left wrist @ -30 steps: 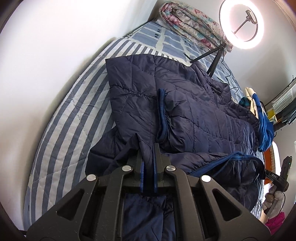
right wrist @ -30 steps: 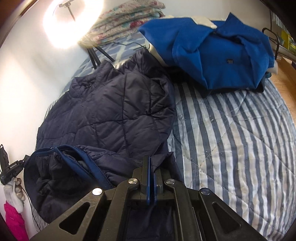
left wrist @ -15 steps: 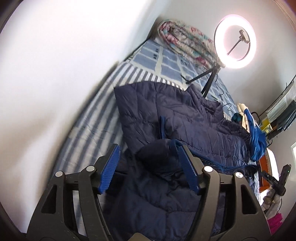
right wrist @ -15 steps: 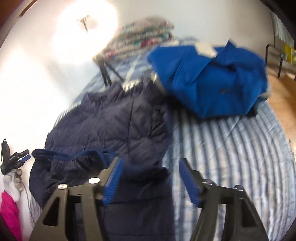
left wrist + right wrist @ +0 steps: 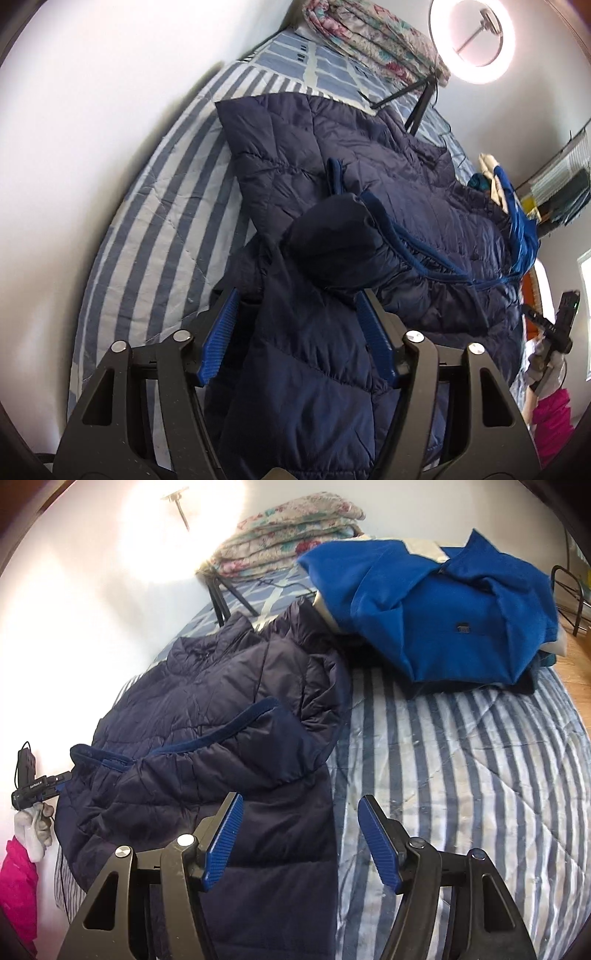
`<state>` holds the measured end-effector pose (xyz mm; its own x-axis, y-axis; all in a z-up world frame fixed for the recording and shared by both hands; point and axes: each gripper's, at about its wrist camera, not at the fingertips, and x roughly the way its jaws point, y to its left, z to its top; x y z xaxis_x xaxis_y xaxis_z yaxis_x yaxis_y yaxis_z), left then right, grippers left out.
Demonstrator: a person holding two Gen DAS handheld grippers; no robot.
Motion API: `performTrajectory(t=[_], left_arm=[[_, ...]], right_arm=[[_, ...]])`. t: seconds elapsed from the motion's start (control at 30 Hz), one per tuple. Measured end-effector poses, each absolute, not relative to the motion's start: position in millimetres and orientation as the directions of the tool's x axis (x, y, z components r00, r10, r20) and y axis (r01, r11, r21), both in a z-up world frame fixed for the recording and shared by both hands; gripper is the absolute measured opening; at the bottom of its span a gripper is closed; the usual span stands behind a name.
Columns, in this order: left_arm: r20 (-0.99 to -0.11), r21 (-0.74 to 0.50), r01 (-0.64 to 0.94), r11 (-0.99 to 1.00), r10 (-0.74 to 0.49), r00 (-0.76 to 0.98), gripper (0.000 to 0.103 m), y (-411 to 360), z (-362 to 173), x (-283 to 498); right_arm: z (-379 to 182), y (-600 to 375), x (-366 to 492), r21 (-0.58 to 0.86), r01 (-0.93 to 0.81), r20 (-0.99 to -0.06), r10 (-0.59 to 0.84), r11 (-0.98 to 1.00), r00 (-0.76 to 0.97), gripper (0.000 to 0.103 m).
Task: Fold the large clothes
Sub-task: 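Carry the hem with both tools toward the collar and lay it down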
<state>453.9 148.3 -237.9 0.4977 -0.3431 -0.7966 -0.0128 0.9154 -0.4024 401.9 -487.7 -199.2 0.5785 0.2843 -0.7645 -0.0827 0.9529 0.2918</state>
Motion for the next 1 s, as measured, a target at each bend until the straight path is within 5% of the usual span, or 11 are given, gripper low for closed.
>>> performTrajectory(t=[0.1, 0.2, 0.37, 1.0], left_arm=[[-0.815, -0.365, 0.000, 0.931, -0.319, 0.483, 0.033, 140.2, -240.4, 456.0], [-0.824, -0.337, 0.004, 0.942, -0.296, 0.484, 0.012, 135.7, -241.0, 455.2], [-0.812, -0.312, 0.008, 0.950, -0.271, 0.516, 0.004, 135.7, -231.2, 450.1], [-0.709, -0.279, 0.014, 0.960, -0.215, 0.672, 0.001, 136.2, -124.8, 450.8]], right_arm=[[-204.3, -485.4, 408.1, 0.282, -0.082, -0.774, 0.277, 0.956, 0.570, 0.063], [-208.5, -483.4, 413.7, 0.290, -0.077, -0.781, 0.282, 0.954, 0.557, 0.040], [-203.7, -469.9, 410.2, 0.214, -0.101, -0.798, 0.234, 0.972, 0.555, 0.006], [-113.0, -454.1, 393.7, 0.008, -0.091, -0.713, 0.070, 0.996, 0.697, 0.000]])
